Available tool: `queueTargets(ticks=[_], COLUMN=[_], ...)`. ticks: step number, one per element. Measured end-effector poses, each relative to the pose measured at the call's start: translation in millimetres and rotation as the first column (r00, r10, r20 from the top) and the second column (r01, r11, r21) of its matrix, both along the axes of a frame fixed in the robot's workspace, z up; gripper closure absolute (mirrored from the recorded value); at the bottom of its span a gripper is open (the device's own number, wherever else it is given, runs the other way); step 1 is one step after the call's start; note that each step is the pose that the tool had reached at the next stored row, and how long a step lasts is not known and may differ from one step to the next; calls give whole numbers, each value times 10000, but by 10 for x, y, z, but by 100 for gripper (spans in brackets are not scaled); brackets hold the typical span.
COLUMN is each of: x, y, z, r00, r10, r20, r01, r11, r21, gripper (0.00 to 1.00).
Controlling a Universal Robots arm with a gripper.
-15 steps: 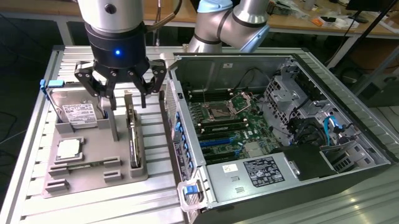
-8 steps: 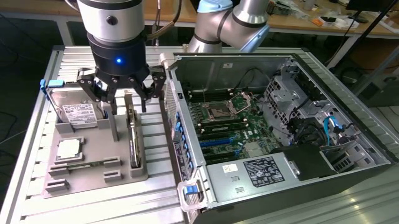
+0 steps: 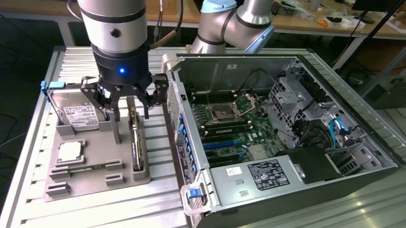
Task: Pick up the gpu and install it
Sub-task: 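Pick up the gpu and move the gpu toward the slot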
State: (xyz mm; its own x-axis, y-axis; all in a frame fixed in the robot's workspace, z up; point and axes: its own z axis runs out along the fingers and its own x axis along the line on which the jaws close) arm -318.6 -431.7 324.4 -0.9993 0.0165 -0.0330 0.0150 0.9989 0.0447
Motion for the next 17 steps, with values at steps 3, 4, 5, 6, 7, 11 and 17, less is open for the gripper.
queueTargets(ticks=[3,4,5,6,7,11,17], x=[0,0,0,0,0,0,-3], y=[-1,-2,-2,-3,-3,-11,-74], z=[-53,-72,-90,-111,-128,-201,-310], r00=[10000,10000,10000,10000,10000,10000,10000], r10=[0,0,0,1,0,1,0], r20=[-1,-1,-1,0,0,-1,-2], r01=[0,0,0,-1,0,-1,0], r11=[10000,10000,10000,10000,10000,10000,10000], r21=[-1,-1,-1,0,0,-1,-1], gripper=[40,40,40,40,40,40,40])
